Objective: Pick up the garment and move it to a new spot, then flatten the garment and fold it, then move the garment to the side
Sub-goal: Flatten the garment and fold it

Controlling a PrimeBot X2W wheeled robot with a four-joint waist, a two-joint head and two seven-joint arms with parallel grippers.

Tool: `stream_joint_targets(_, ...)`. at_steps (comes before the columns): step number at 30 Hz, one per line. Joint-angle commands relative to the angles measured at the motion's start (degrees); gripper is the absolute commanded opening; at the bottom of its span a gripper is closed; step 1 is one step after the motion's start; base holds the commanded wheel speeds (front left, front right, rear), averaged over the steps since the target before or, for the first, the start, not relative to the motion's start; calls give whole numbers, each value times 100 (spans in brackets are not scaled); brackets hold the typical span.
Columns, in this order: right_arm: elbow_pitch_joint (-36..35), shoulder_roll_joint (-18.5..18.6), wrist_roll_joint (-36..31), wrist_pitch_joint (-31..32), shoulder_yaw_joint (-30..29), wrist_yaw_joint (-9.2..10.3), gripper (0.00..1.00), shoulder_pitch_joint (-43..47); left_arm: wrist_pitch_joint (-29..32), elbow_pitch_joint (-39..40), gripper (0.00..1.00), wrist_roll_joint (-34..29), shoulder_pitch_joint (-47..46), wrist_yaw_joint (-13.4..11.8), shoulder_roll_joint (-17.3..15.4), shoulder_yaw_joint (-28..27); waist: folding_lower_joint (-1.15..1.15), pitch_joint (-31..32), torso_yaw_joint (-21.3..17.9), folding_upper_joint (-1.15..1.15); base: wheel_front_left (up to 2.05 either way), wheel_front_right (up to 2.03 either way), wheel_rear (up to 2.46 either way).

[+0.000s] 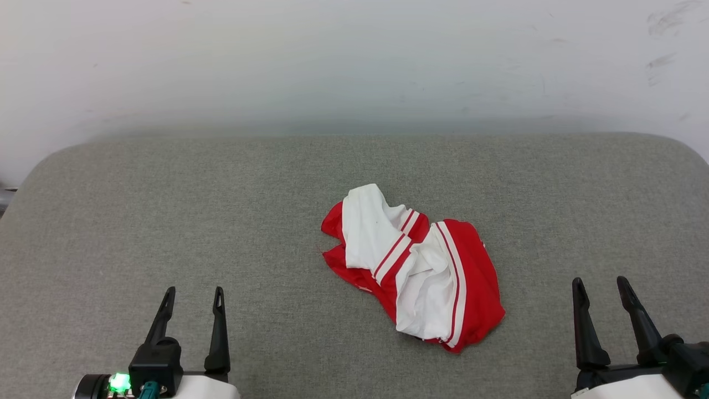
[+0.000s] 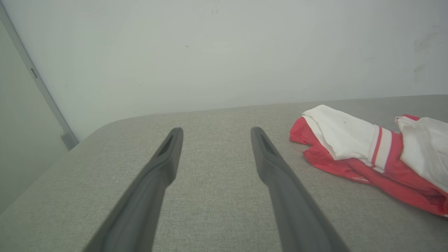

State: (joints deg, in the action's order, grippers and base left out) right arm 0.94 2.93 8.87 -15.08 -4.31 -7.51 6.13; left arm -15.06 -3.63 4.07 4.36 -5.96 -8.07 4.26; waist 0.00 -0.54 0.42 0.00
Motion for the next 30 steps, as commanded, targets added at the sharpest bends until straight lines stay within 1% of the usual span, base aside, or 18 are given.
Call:
stream_joint_targets(1,1,-9,34,-14,3,4,100,48,-17,-15,100,-51,43,40,39,-36,0,-1,1,0,0,0,0)
stream_joint_targets(15,-2,-9,16,-14,-7,4,100,15,-17,-97,100,-198,-75,245,131,-189,0,-12,31,0,0,0,0)
stream_joint_targets(21,-21,-9,-14,-14,35,4,100,-99,-17,-95,100,-220,-618,545,-24,-181,0,-108,13,0,0,0,0)
stream_joint_targets(27,-117,-9,-117,-14,107,4,100,-330,-16,-166,100,-284,-1772,976,-364,-74,0,-417,-86,0,0,0,0)
stream_joint_targets(30,-183,-9,-186,-14,141,4,100,-475,-16,-432,100,-157,-2451,1179,-543,61,0,-615,-178,0,0,0,0)
